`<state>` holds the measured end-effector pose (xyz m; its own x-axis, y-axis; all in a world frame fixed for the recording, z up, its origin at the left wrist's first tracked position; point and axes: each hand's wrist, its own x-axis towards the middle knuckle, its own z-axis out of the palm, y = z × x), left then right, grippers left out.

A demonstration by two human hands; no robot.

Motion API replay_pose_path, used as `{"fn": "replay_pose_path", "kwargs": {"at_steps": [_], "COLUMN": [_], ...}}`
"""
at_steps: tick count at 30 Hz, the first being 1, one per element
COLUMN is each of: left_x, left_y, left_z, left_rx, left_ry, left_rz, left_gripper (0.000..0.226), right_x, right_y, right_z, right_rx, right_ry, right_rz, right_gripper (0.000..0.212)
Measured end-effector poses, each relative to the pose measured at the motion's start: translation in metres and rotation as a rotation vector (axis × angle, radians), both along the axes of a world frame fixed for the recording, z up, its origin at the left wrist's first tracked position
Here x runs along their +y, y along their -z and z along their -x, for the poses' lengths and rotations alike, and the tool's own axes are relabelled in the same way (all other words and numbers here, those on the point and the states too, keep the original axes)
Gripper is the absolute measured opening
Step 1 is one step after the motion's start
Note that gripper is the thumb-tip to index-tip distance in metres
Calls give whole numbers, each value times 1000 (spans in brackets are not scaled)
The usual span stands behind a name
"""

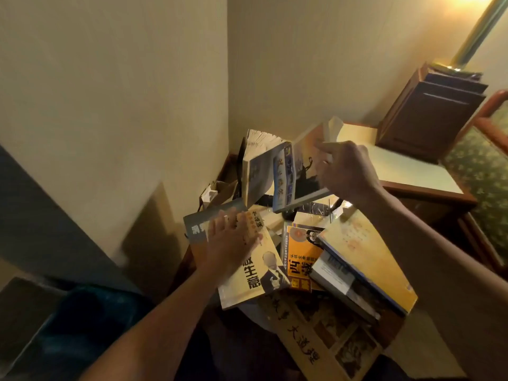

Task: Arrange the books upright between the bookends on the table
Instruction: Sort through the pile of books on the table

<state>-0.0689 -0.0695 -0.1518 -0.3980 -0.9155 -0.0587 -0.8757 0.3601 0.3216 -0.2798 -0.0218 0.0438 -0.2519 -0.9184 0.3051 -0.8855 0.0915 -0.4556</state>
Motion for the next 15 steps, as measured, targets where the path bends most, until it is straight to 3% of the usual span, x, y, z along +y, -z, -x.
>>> {"fn": "replay_pose_path", "kwargs": {"at_steps": [2, 7, 12, 15], "left_x": [1, -2, -1, -2], "left_y": [13, 18, 17, 20], "left_z": [3, 3, 5, 6], "left_rx": [-79, -27, -42, -77], "left_ry": [8, -23, -41, -42], "left_rz": [35, 33, 50, 65], "left_gripper": [82, 82, 85, 85], "right_x": [-33, -107, -145, -159], "right_y": [9, 44, 66, 64], "right_z": [-2, -17, -41, -53], "right_rx": [1, -6, -100, -159], "right_ry": [11, 42, -6, -59], "right_rz": [-48, -254, -366, -407], "right_gripper": [41, 22, 62, 71]}}
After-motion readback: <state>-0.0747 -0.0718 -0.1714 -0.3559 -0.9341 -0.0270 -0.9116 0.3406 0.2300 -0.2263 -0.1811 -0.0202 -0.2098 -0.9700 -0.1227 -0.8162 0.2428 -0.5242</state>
